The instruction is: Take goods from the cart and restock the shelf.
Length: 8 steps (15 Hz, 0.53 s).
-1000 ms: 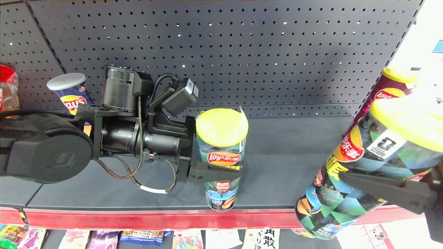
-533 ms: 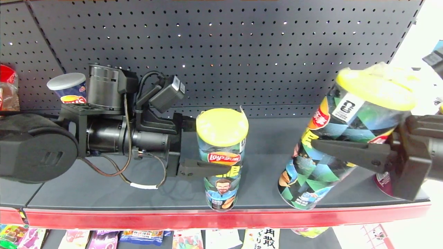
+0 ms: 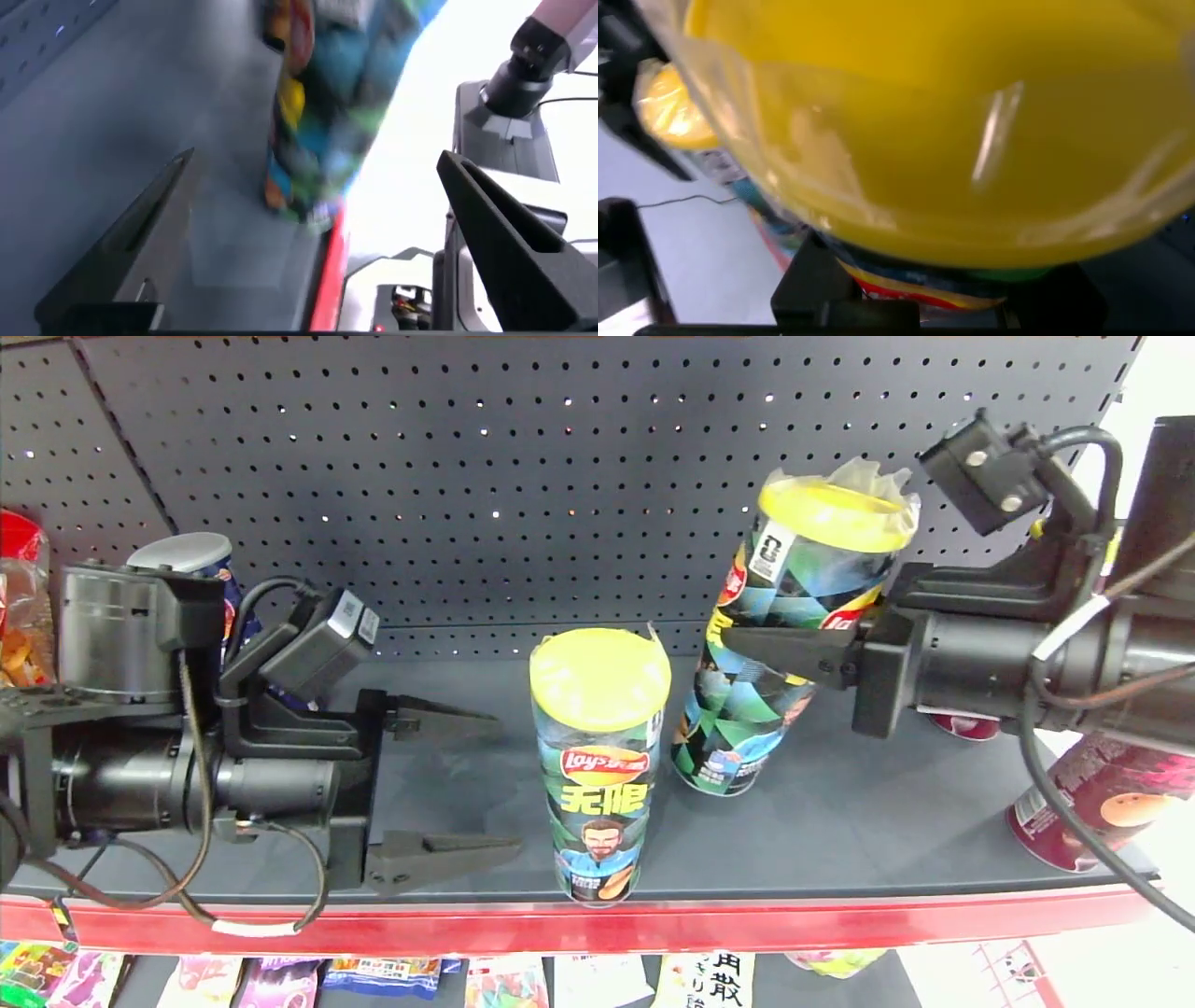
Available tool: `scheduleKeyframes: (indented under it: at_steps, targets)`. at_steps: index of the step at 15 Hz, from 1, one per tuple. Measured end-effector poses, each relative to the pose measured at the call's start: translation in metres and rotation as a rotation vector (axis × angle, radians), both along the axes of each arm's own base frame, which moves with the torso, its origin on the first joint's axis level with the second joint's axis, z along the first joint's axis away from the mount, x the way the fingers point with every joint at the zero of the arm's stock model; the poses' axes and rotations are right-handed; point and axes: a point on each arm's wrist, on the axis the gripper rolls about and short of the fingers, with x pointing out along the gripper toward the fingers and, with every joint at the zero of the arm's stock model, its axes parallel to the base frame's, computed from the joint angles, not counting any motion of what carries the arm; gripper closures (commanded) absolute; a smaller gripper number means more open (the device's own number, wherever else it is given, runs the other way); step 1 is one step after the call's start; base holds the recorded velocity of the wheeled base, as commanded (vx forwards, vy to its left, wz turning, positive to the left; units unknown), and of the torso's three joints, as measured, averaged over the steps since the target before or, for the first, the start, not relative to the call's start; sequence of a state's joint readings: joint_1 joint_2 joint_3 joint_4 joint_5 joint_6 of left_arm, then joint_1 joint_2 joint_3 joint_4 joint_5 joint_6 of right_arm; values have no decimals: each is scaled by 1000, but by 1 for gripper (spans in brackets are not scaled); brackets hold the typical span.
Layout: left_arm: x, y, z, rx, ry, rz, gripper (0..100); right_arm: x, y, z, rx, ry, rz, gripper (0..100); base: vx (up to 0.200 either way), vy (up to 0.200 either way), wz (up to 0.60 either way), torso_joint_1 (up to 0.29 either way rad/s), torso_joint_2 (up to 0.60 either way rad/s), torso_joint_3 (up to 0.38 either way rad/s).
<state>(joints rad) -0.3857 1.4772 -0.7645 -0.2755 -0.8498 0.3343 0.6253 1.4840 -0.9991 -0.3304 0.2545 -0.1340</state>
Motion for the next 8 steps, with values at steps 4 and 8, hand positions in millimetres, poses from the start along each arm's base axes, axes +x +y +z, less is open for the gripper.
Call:
scheduleKeyframes:
  at_steps: [4,8]
  targets:
    - [-38,24,-7,3,11,69,0,36,14,-15,-29,17,-33,100,0,0,0,0,0,0]
    - [-77,44,-8,11,7,286,0,68,25,-24,-68,-2,-45,100,0,0,0,0,0,0]
